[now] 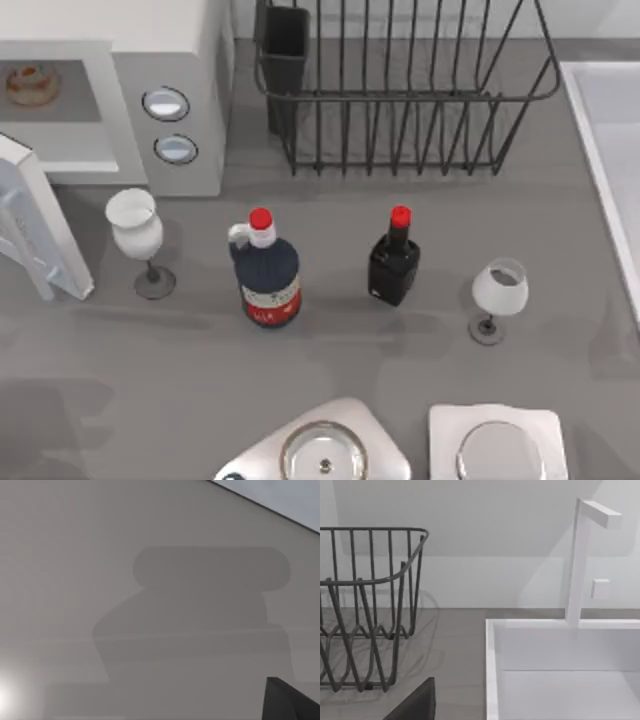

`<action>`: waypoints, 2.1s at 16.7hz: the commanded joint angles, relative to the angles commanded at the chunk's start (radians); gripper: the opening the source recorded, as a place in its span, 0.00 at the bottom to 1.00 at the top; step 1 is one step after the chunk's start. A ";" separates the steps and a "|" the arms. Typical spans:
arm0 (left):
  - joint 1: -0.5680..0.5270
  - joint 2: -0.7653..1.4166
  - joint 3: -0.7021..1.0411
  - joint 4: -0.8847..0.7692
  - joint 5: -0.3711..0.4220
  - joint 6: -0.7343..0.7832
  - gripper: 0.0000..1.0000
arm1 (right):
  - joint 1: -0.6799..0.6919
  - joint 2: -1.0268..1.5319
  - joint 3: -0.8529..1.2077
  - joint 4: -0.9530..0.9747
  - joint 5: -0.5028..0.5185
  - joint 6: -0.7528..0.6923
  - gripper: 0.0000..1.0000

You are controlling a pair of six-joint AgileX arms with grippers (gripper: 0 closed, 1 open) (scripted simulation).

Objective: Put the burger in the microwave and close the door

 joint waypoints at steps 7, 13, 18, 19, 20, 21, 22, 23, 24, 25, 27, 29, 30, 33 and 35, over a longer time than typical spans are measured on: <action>-0.159 -0.056 -0.038 0.004 -0.108 -0.124 0.00 | 0.000 0.000 0.000 0.000 0.000 0.000 1.00; -0.467 -0.177 -0.113 0.016 -0.306 -0.353 0.00 | 0.000 0.000 0.000 0.000 0.000 0.000 1.00; -0.507 -0.202 -0.126 0.019 -0.342 -0.393 0.00 | 0.000 0.000 0.000 0.000 0.000 0.000 1.00; -0.504 -0.198 -0.122 0.019 -0.338 -0.392 0.00 | 0.000 0.000 0.000 0.000 0.000 0.000 1.00; -0.502 -0.195 -0.120 0.020 -0.340 -0.390 0.00 | 0.000 0.000 0.000 0.000 0.000 0.000 1.00; -0.497 -0.182 -0.108 0.024 -0.352 -0.383 0.00 | 0.000 0.000 0.000 0.000 0.000 0.000 1.00; -0.490 -0.158 -0.089 0.032 -0.370 -0.373 0.00 | 0.000 0.000 0.000 0.000 0.000 0.000 1.00; -0.482 -0.124 -0.062 0.043 -0.392 -0.363 0.00 | 0.000 0.000 0.000 0.000 0.000 0.000 1.00; -0.478 -0.079 -0.031 0.057 -0.414 -0.354 0.00 | 0.000 0.000 0.000 0.000 0.000 0.000 1.00; -0.477 -0.027 0.004 0.075 -0.434 -0.348 0.00 | 0.000 0.000 0.000 0.000 0.000 0.000 1.00; -0.488 0.090 0.072 0.117 -0.451 -0.351 0.00 | 0.000 0.000 0.000 0.000 0.000 0.000 1.00; -0.508 0.192 0.122 0.162 -0.436 -0.371 0.00 | 0.000 0.000 0.000 0.000 0.000 0.000 1.00; -0.519 0.232 0.142 0.183 -0.419 -0.384 0.00 | 0.000 0.000 0.000 0.000 0.000 0.000 1.00; -0.542 0.306 0.177 0.224 -0.366 -0.411 0.00 | 0.000 0.000 0.000 0.000 0.000 0.000 1.00; -0.543 0.310 0.179 0.227 -0.362 -0.413 0.00 | 0.000 0.000 0.000 0.000 0.000 0.000 1.00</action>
